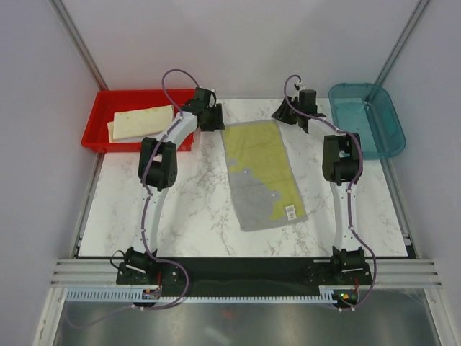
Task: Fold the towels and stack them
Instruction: Fold the towel
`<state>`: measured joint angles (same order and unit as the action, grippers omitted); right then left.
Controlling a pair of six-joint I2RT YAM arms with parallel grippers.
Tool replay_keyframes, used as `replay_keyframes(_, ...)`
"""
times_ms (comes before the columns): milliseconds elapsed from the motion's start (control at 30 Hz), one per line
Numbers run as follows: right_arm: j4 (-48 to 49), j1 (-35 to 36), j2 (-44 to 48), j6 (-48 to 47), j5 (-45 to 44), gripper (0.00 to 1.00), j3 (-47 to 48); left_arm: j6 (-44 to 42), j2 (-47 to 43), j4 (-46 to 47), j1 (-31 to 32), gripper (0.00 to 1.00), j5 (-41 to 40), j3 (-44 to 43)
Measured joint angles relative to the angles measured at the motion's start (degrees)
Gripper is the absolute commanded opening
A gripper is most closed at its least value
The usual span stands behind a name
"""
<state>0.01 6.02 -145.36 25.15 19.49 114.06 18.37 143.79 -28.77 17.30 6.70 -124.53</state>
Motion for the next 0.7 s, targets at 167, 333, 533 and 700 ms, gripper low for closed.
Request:
replay_keyframes(167, 0.0, 0.6, 0.0, -0.4, -0.2, 0.39, 0.0, 0.0, 1.0, 0.1, 0.0, 0.57, 1.6, -1.4)
replay_keyframes(333, 0.0, 0.9, 0.0, -1.4, -0.8, 0.32, 0.0, 0.2, 1.4, 0.6, 0.1, 0.53, 4.6, -1.7)
replay_keyframes(533, -0.1, 0.8, 0.0, -2.0, -2.1, 0.2, 0.0, 1.4, 2.9, 2.4, 0.0, 0.38, 6.9, -2.7)
replay_keyframes(700, -0.6, 0.5, 0.0, -1.9, -2.2, 0.31, 0.0, 2.2, 3.7, 3.6, 0.0, 0.25, 8.1, -3.0)
